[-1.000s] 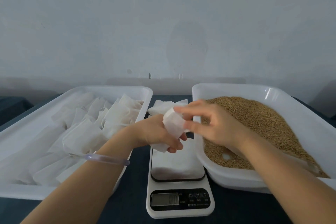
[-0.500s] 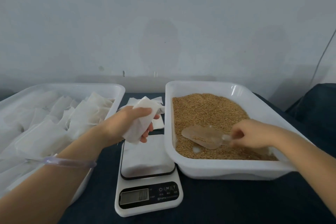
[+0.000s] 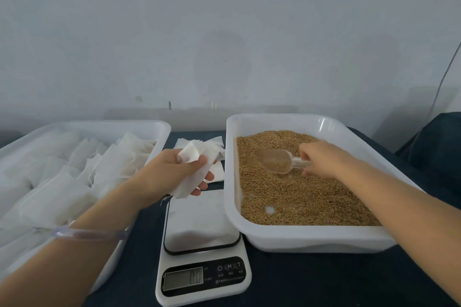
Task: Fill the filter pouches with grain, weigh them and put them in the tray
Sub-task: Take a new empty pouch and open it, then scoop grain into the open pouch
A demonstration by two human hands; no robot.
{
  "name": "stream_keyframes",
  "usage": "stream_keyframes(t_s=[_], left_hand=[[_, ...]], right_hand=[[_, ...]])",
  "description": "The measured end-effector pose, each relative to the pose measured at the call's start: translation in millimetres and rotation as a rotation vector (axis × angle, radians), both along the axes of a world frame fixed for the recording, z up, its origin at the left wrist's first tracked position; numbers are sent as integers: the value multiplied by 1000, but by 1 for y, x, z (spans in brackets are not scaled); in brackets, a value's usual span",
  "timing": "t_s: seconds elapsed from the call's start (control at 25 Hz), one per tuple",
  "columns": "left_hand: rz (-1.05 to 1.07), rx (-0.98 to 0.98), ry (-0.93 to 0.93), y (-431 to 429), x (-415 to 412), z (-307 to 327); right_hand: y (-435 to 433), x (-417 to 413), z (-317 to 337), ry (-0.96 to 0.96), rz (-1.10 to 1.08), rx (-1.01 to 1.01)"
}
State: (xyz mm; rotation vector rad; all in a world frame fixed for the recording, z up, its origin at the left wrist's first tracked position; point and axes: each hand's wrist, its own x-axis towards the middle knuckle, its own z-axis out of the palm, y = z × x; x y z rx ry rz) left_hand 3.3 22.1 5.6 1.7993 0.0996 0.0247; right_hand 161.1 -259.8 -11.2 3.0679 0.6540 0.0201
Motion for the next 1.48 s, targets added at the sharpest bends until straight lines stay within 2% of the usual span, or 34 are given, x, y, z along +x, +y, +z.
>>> stream_keyframes(t_s=[0.24,0.32,0.44,0.6,0.88,1.08,1.32,1.48], left_hand=[[4,62,-37,-2,-2,2],[-6,43,-39,-3,-2,3],[-3,-1,-43,-3,-2,3],[4,-11,-40,-1,-2,1],[-3,115,-180,-30,-6,17],[-86,205,-292,-78,10,17],[-56,327,-324,-93,26,-10],[-15,307,-314,-93,32,-17]], right_hand=[[-13,-7,-6,237,69,118],[-23,-11,-3,186,41,78],[-39,-13,5,-65,16,-52],[-56,-18,7,-138,-3,48],[-76,-34,1,-139,-4,212],[-89,-48,8,-155,-25,264],[-108,-71,46,9,6,624],[-106,-80,72,15,70,613]])
